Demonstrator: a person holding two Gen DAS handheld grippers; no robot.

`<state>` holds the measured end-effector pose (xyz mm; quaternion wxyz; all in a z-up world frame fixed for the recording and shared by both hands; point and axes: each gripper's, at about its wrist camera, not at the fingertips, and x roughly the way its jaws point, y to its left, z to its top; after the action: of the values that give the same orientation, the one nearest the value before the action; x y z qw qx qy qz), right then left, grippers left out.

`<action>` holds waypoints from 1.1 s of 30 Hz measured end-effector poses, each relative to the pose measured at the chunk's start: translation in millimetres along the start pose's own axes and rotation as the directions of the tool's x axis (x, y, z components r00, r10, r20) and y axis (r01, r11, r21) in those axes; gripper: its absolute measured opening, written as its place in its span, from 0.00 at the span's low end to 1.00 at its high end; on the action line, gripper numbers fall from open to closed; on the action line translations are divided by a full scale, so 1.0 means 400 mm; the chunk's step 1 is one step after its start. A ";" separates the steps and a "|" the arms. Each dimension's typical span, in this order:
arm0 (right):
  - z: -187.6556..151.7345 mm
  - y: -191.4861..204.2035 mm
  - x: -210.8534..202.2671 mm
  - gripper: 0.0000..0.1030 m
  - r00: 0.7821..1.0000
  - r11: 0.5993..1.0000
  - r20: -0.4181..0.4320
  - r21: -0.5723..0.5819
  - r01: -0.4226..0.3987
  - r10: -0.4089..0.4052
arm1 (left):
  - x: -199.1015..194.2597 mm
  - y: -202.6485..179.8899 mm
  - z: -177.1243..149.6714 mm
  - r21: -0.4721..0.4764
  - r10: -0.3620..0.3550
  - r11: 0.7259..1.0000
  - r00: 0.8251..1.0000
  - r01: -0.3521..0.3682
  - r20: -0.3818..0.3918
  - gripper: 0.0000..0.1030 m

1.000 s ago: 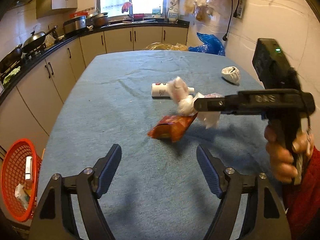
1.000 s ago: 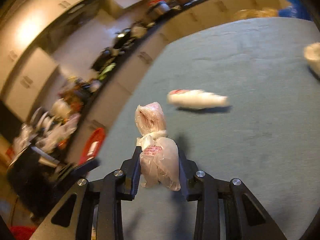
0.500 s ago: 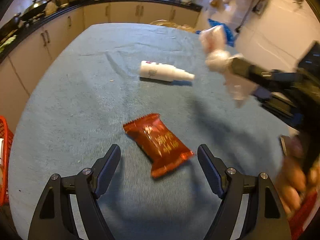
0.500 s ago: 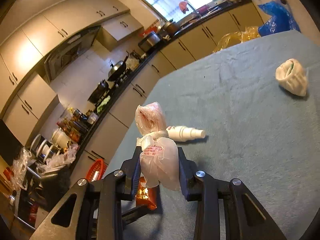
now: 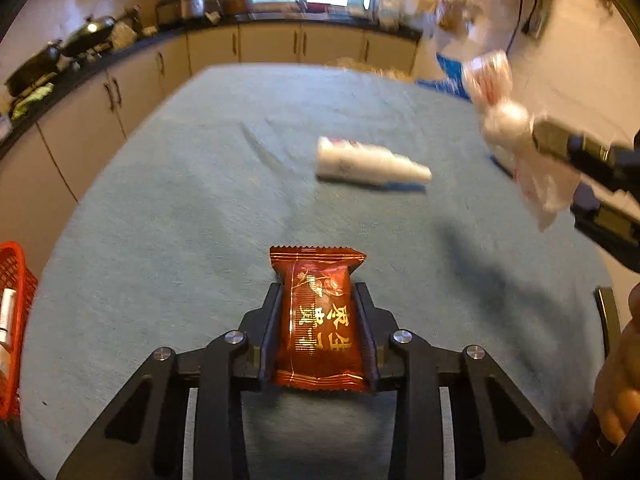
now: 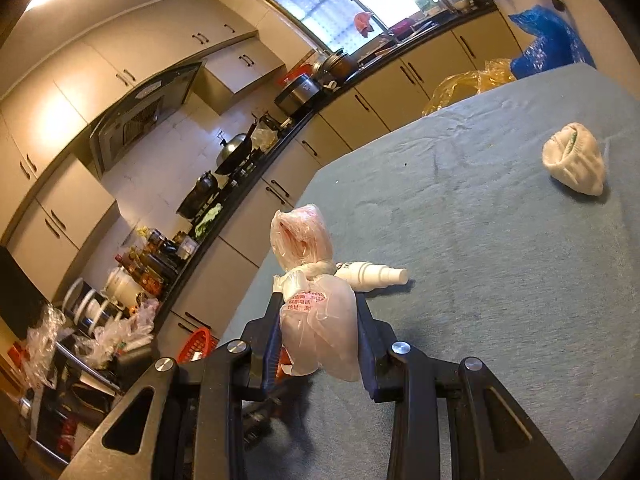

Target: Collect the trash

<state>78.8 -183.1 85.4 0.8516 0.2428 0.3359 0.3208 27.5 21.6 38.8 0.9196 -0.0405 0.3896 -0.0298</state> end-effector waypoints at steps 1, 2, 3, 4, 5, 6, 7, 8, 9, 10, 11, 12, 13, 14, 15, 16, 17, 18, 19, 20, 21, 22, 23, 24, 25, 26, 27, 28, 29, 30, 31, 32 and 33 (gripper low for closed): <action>-0.002 0.004 0.003 0.34 1.000 1.000 -0.003 -0.009 0.003 -0.003 | -0.013 0.010 0.001 -0.011 0.022 1.000 0.999 -0.021 0.033 0.32; -0.005 0.010 0.008 0.34 1.000 1.000 -0.007 -0.021 0.009 -0.009 | -0.025 0.019 0.003 -0.024 0.040 0.999 0.997 -0.039 0.067 0.32; -0.008 0.015 0.013 0.34 1.000 0.999 -0.010 -0.034 0.017 -0.017 | -0.036 0.024 0.004 -0.033 0.064 0.998 0.993 -0.060 0.102 0.32; -0.012 0.023 0.019 0.34 1.000 0.998 -0.015 -0.051 0.027 -0.027 | -0.049 0.025 0.003 -0.037 0.090 0.996 0.987 -0.086 0.135 0.32; -0.017 0.032 0.027 0.34 0.999 0.996 -0.020 -0.072 0.042 -0.044 | -0.064 0.026 0.003 -0.040 0.129 0.992 0.974 -0.123 0.184 0.32; -0.021 0.038 0.034 0.34 0.998 0.995 -0.023 -0.089 0.055 -0.057 | -0.069 0.027 0.010 -0.045 0.142 0.990 0.969 -0.135 0.202 0.32; -0.026 0.046 0.041 0.34 0.997 0.992 -0.027 -0.107 0.066 -0.069 | -0.067 0.034 0.024 -0.055 0.155 0.988 0.964 -0.147 0.217 0.32; -0.031 0.052 0.048 0.34 0.997 0.990 -0.033 -0.122 0.072 -0.077 | -0.068 0.037 0.027 -0.066 0.167 0.985 0.960 -0.156 0.226 0.32; -0.035 0.055 0.053 0.34 0.996 0.988 -0.036 -0.135 0.078 -0.084 | -0.066 0.043 0.028 -0.073 0.171 0.985 0.959 -0.159 0.224 0.32; -0.040 0.059 0.057 0.34 0.995 0.985 -0.038 -0.147 0.085 -0.092 | -0.059 0.047 0.028 -0.081 0.171 0.984 0.962 -0.157 0.214 0.32; -0.045 0.064 0.061 0.34 0.994 0.983 -0.038 -0.159 0.092 -0.100 | -0.052 0.055 0.030 -0.091 0.164 0.985 0.966 -0.148 0.198 0.32; -0.048 0.068 0.064 0.34 0.994 0.980 -0.040 -0.172 0.097 -0.105 | -0.047 0.058 0.031 -0.100 0.163 0.984 0.968 -0.146 0.189 0.32; -0.051 0.073 0.067 0.34 0.993 0.977 -0.040 -0.185 0.105 -0.114 | -0.047 0.065 0.032 -0.107 0.162 0.984 0.969 -0.144 0.185 0.32; -0.054 0.075 0.069 0.34 0.992 0.975 -0.039 -0.193 0.112 -0.122 | -0.047 0.070 0.032 -0.115 0.164 0.983 0.969 -0.144 0.183 0.32; -0.055 0.076 0.071 0.34 0.991 0.972 -0.038 -0.201 0.119 -0.129 | -0.048 0.068 0.034 -0.116 0.166 0.982 0.969 -0.146 0.185 0.32; -0.056 0.077 0.073 0.34 0.990 0.971 -0.039 -0.205 0.122 -0.133 | -0.050 0.067 0.034 -0.115 0.171 0.982 0.967 -0.151 0.189 0.32; -0.057 0.075 0.075 0.34 0.990 0.971 -0.040 -0.206 0.126 -0.137 | -0.051 0.062 0.030 -0.112 0.171 0.982 0.966 -0.152 0.193 0.32; -0.058 0.072 0.076 0.34 0.989 0.971 -0.041 -0.203 0.129 -0.140 | -0.052 0.059 0.024 -0.108 0.169 0.983 0.966 -0.149 0.198 0.32; -0.058 0.068 0.076 0.34 0.989 0.971 -0.043 -0.201 0.131 -0.142 | -0.052 0.056 0.023 -0.104 0.167 0.983 0.965 -0.149 0.201 0.32; -0.058 0.066 0.077 0.34 0.989 0.971 -0.043 -0.199 0.133 -0.145 | -0.054 0.053 0.023 -0.102 0.170 0.983 0.964 -0.152 0.205 0.32; -0.056 0.063 0.077 0.34 0.988 0.971 -0.042 -0.197 0.137 -0.148 | -0.056 0.051 0.022 -0.099 0.169 0.983 0.963 -0.151 0.209 0.32; -0.055 0.059 0.077 0.34 0.988 0.971 -0.043 -0.194 0.137 -0.148 | -0.058 0.051 0.020 -0.096 0.170 0.984 0.962 -0.153 0.213 0.32; -0.053 0.060 0.078 0.34 0.988 0.972 -0.044 -0.193 0.137 -0.148 | -0.058 0.047 0.018 -0.093 0.172 0.984 0.962 -0.155 0.214 0.32; -0.053 0.059 0.078 0.34 0.988 0.972 -0.043 -0.193 0.137 -0.148 | -0.058 0.043 0.016 -0.090 0.174 0.983 0.961 -0.158 0.216 0.32; -0.053 0.059 0.077 0.35 0.988 0.971 -0.041 -0.196 0.137 -0.147 | -0.060 0.036 0.012 -0.089 0.176 0.983 0.959 -0.160 0.220 0.32; -0.053 0.061 0.076 0.34 0.989 0.971 -0.040 -0.199 0.135 -0.146 | -0.063 0.035 0.011 -0.089 0.177 0.983 0.958 -0.160 0.228 0.32; -0.053 0.064 0.075 0.34 0.989 0.970 -0.037 -0.203 0.134 -0.144 | -0.064 0.034 0.010 -0.089 0.180 0.983 0.956 -0.163 0.231 0.32; -0.054 0.066 0.074 0.34 0.989 0.969 -0.034 -0.208 0.134 -0.144 | -0.066 0.033 0.009 -0.089 0.180 0.982 0.955 -0.164 0.235 0.32; -0.056 0.067 0.075 0.34 0.989 0.968 -0.034 -0.210 0.134 -0.144 | -0.067 0.034 0.009 -0.089 0.181 0.982 0.955 -0.164 0.236 0.32; -0.056 0.068 0.076 0.34 0.989 0.968 -0.035 -0.211 0.135 -0.145 | -0.067 0.035 0.008 -0.089 0.181 0.982 0.955 -0.165 0.236 0.32; -0.057 0.066 0.079 0.34 0.988 0.968 -0.038 -0.210 0.136 -0.147 | -0.066 0.035 0.009 -0.088 0.181 0.983 0.955 -0.164 0.235 0.32; -0.057 0.064 0.080 0.34 0.988 0.968 -0.041 -0.210 0.136 -0.148 | -0.066 0.035 0.009 -0.089 0.179 0.983 0.955 -0.163 0.235 0.32; -0.058 0.065 0.081 0.34 0.988 0.968 -0.042 -0.210 0.138 -0.150 | -0.066 0.034 0.009 -0.089 0.180 0.983 0.955 -0.163 0.237 0.32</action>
<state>70.4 -137.7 73.0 0.8833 0.1191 0.3416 0.2982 12.2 37.8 58.9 0.9576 -0.0414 0.2765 0.0689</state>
